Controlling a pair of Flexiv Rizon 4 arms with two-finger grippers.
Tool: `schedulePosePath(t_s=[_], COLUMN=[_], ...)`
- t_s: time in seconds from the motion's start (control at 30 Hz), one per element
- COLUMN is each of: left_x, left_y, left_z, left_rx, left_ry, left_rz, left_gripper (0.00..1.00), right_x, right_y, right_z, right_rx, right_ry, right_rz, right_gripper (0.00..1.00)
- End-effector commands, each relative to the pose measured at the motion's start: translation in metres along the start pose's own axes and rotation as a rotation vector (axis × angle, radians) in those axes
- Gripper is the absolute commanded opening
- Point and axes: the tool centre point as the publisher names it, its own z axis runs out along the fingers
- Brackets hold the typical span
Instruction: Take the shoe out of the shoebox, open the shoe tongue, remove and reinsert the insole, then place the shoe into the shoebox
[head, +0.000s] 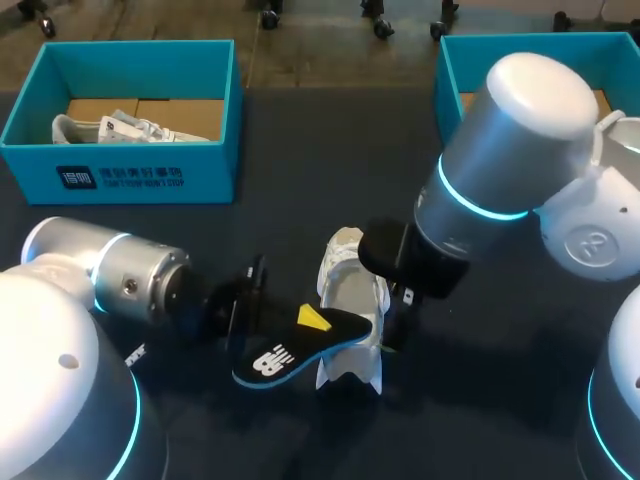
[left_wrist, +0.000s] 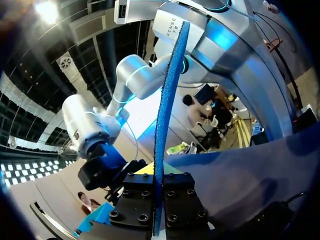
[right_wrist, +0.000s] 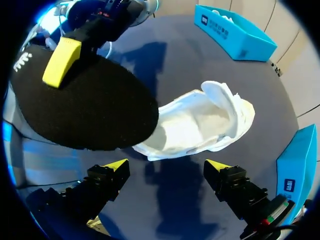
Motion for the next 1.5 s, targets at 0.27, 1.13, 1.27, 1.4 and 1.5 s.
schedulePosePath(t_s=[0.27,1.13,1.27,1.4,1.5], left_x=[0.005,0.012,0.014,0.015,0.014], left_y=[0.009,0.034,0.04,0.045,0.05], left_z=[0.003,0.004,0.002,0.0,-0.001], left_rx=[-0.01,-0.007,-0.017,-0.023,-0.028], left_ry=[-0.017,-0.085,-0.096,-0.106,-0.113], left_rz=[-0.026,-0.085,-0.089,-0.096,-0.096], left_gripper=[0.0,0.0,0.0,0.0,0.0], right_x=[0.003,-0.007,-0.007,-0.007,-0.007], right_y=[-0.026,-0.028,-0.028,-0.028,-0.028], right_z=[0.018,0.034,0.034,0.034,0.034], right_rx=[-0.01,-0.017,-0.017,-0.017,-0.017], right_ry=[-0.037,-0.044,-0.044,-0.044,-0.044], right_rz=[-0.002,-0.03,-0.03,-0.03,-0.03], right_gripper=[1.0,1.0,1.0,1.0,1.0])
